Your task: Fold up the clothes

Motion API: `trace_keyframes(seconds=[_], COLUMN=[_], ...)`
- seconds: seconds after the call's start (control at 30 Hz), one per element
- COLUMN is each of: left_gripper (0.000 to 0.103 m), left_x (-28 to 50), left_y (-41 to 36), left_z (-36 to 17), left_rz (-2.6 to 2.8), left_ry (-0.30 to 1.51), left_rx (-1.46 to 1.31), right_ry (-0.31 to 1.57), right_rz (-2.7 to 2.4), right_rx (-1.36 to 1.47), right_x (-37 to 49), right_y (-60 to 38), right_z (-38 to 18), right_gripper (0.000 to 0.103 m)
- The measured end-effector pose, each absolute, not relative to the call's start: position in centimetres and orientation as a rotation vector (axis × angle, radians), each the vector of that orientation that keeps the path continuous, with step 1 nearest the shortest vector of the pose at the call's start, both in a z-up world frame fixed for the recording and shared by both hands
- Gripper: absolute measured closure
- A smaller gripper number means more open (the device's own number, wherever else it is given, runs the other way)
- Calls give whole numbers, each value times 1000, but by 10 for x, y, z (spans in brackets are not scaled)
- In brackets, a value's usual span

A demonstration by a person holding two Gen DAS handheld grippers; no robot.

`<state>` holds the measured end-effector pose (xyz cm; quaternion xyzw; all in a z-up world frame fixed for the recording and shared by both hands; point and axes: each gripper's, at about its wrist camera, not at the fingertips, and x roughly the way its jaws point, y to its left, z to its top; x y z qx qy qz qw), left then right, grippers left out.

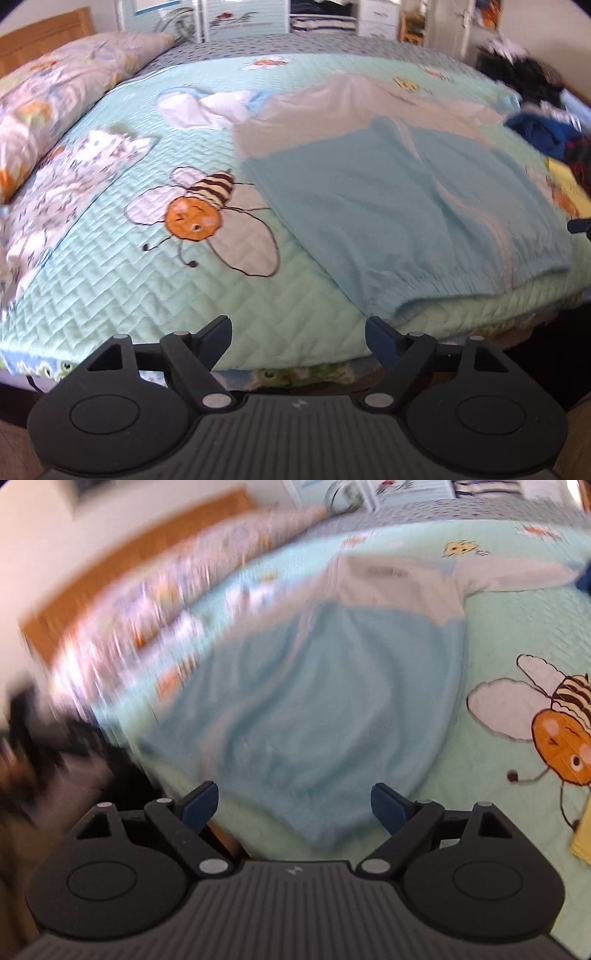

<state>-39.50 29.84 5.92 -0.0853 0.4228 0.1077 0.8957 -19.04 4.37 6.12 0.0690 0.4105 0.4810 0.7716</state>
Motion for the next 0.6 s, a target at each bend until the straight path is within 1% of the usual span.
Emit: trace_keyframes(seconds=[0.13,0.23,0.27,0.43,0.53,0.6], left_gripper=[20,12,9,6,6,6], left_x=[-364,-317,-298,-197,-137,-104], left_y=[319,330,333,340,329,327], left_z=[81,95,98,101,91,78], left_rz=[288,322,333,235,200,200], left_ry=[760,668,643,566,597,631], left_rx=[-244,-300,-332,-526,-525,-522], right_ry=[845,842,829,724,635,618], right_rz=[937,818,805,787,777,775], right_rx=[361,387,370,188,15,-42], right_x=[-150,-119,-111,-81,-63,-45], right_y=[42,52,58,98,124,136], right_z=[65,62,62,70,78,84], right_gripper=[11,11,11,12,12,11])
